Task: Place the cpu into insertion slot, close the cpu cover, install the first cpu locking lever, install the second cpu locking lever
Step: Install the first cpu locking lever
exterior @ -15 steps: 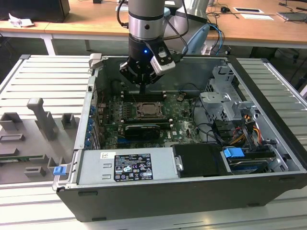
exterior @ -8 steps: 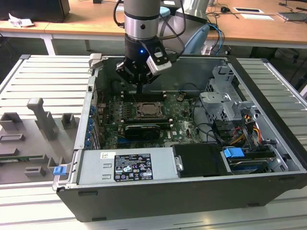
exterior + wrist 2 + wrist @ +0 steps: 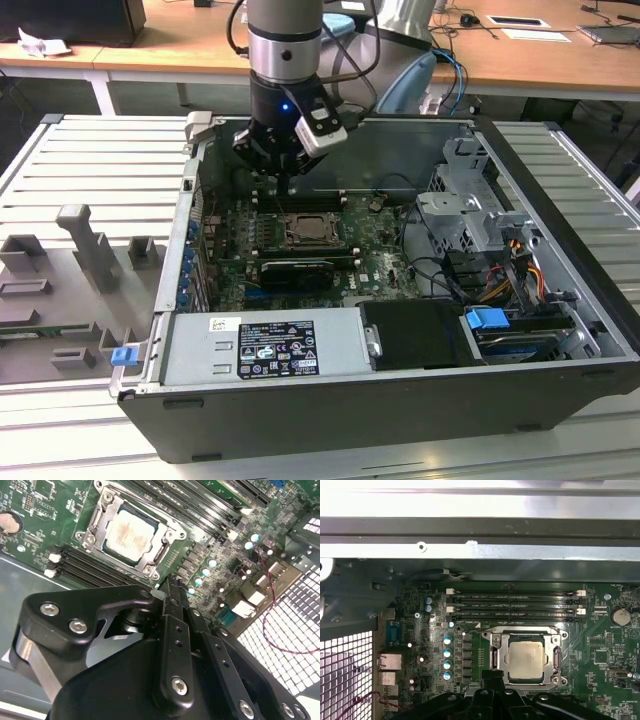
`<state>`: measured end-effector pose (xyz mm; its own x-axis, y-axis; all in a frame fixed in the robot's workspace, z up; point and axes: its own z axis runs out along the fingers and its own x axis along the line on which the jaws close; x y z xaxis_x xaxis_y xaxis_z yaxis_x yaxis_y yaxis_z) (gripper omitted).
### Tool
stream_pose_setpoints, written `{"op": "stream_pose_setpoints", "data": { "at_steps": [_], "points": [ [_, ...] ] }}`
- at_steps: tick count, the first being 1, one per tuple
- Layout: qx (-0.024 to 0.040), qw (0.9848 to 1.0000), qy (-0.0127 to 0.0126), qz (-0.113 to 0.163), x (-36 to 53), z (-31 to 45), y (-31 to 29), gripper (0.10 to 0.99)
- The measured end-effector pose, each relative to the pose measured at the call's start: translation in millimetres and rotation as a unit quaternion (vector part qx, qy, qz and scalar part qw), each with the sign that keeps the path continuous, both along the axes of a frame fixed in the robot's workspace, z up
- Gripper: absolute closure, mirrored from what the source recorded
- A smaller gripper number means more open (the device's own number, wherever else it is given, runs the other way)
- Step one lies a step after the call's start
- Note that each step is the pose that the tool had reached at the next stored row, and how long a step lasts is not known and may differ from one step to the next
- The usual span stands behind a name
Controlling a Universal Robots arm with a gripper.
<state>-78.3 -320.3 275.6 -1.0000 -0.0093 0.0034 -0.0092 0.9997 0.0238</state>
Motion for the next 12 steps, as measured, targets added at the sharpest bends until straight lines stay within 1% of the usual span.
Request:
{"op": "stream_pose_setpoints", "data": {
  "at_steps": [1, 5, 9, 12],
  "points": [
    [0.0001, 1.0000, -0.0001, 0.000, -2.3, -0.1, 0.0, 0.980],
    [0.0001, 1.0000, -0.0001, 0.000, -5.6, -0.1, 0.0, 0.980],
    [0.0001, 1.0000, -0.0001, 0.000, -12.1, -0.5, 0.1, 0.980],
    [0.0001, 1.0000, -0.0001, 0.000, -14.8, -0.6, 0.0, 0.980]
  ]
}}
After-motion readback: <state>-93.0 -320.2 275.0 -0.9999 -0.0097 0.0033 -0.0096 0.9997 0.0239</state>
